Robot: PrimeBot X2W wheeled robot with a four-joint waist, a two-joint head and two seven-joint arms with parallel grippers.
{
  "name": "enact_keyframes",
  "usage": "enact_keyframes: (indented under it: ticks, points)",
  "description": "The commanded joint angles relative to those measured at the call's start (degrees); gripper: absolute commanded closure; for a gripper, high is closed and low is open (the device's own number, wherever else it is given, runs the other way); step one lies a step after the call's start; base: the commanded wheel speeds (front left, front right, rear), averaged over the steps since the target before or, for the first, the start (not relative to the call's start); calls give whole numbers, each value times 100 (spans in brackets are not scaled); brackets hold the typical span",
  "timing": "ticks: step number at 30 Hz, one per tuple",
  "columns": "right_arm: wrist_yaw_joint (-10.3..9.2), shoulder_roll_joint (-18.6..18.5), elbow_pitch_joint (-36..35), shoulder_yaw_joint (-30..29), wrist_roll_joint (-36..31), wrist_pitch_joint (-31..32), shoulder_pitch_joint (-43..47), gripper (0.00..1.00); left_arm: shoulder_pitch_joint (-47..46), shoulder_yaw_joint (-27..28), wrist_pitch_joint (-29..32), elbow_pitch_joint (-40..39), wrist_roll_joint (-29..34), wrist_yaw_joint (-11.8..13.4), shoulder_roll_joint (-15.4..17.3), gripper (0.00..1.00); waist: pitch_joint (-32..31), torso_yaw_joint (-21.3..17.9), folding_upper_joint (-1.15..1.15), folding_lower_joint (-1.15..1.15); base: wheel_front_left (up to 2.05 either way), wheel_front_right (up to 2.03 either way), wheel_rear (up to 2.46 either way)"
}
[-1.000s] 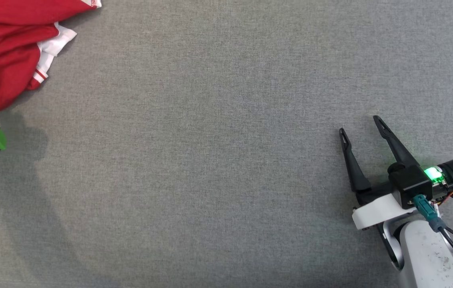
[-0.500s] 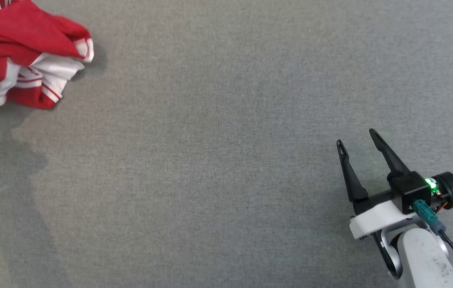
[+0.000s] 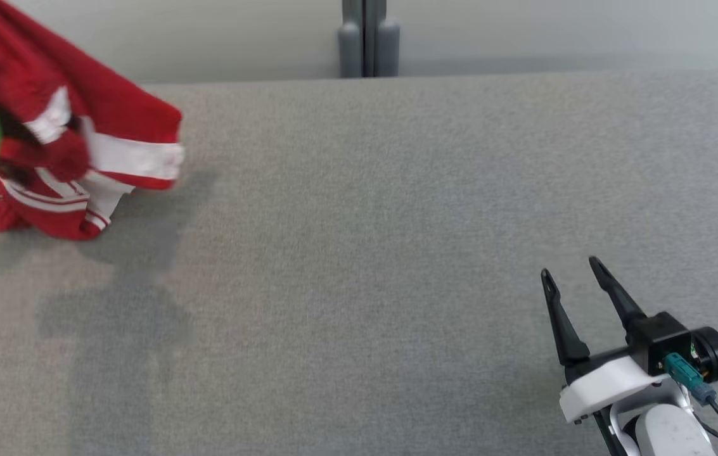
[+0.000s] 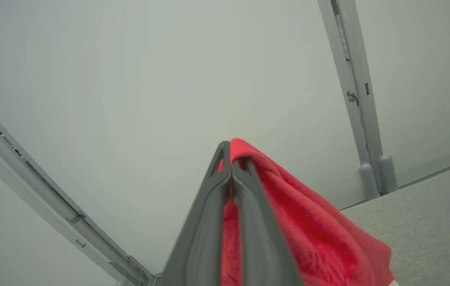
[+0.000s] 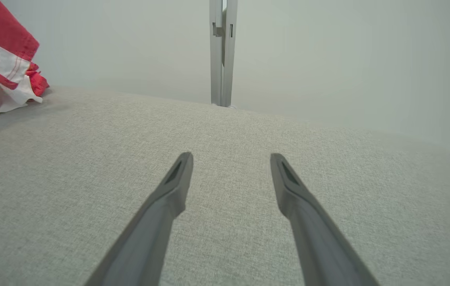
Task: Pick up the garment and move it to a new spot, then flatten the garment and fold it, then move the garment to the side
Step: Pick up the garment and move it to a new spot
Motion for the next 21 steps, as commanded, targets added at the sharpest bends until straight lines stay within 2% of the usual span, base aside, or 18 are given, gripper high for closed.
enact_keyframes:
  ticks: [1, 6, 13, 17, 21]
  points:
    - [-6, -20, 24, -24, 37, -3, 141, 0, -70, -127, 51, -198, -68, -11, -56, 100, -584, -416, -1, 0, 0, 0, 0]
    - [-6, -21, 38, -137, 98, -3, 311, 0, -154, -552, 253, -998, -232, -11, -299, 100, -833, -633, -1, 0, 0, 0, 0]
    - [-6, -21, 16, -230, 115, -3, 384, 0, 107, -1007, 429, -1918, -733, -11, -844, 100, -936, -934, -1, 0, 0, 0, 0]
    - [-6, -19, -18, -183, 130, -3, 327, 0, 405, -1242, 440, -2003, -978, -11, -1015, 100, -838, -1114, -1, 0, 0, 0, 0]
    - [-6, -20, -28, -122, 155, -3, 296, 0, 877, -1503, 335, -1662, -1222, -11, -1096, 100, -664, -1287, -1, 0, 0, 0, 0]
